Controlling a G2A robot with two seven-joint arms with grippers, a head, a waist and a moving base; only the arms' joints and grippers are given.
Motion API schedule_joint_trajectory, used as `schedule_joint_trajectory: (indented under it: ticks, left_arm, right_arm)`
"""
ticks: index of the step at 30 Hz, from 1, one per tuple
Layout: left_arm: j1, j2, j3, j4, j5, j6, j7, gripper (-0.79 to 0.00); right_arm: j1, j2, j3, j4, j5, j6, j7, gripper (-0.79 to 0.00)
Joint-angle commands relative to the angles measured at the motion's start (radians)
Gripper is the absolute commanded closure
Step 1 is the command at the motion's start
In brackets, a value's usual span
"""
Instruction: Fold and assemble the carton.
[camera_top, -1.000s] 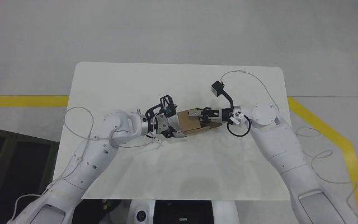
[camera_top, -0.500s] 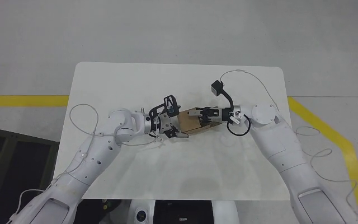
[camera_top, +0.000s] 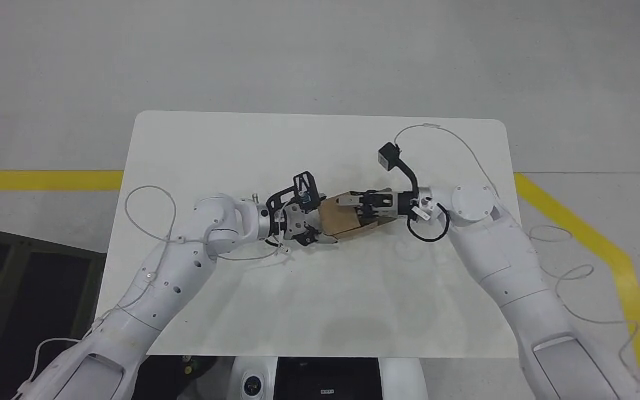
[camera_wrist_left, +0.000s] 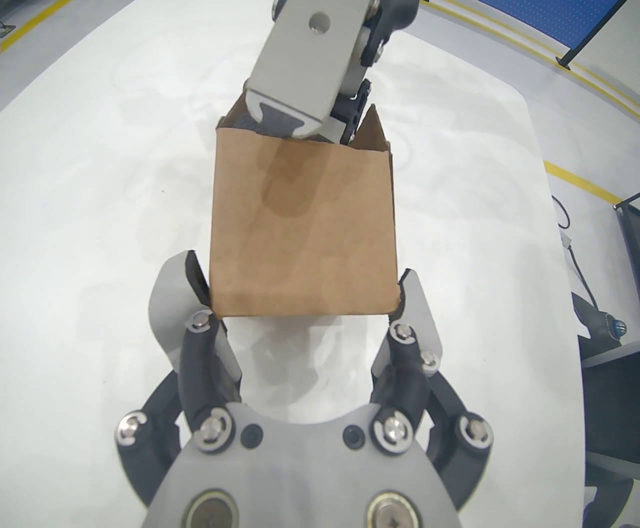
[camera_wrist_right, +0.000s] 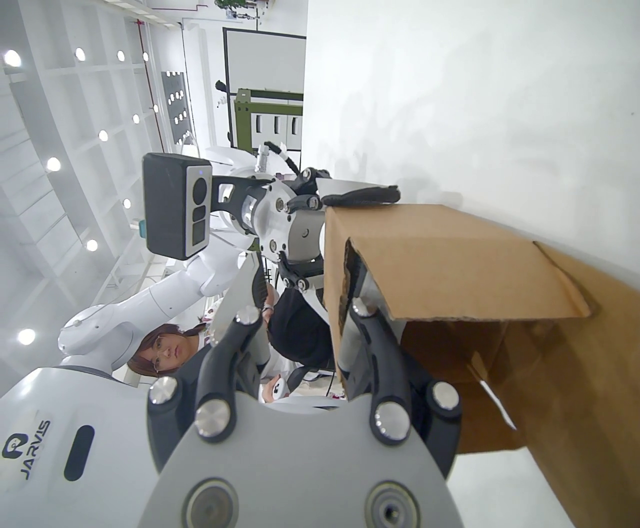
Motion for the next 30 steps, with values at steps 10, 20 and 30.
schedule_joint_trajectory:
  ticks: [10,20,30]
  left_arm:
    - [0.005,0.012,-0.048,-0.008,-0.020,-0.017,-0.012,-0.650]
    - [0.030,0.029,-0.097,-0.023,-0.033,-0.042,-0.038,-0.668]
    - [0.055,0.048,-0.175,-0.065,-0.092,-0.043,-0.036,-0.785]
  right_arm:
    - [-0.020,0.022,0.055,-0.017,-0.014,0.009,0.017,-0.323]
    - [-0.080,0.052,0.116,-0.082,-0.033,0.056,0.032,-0.314]
    - [-0.018,0.009,0.010,-0.063,0.027,-0.014,-0.017,-0.286]
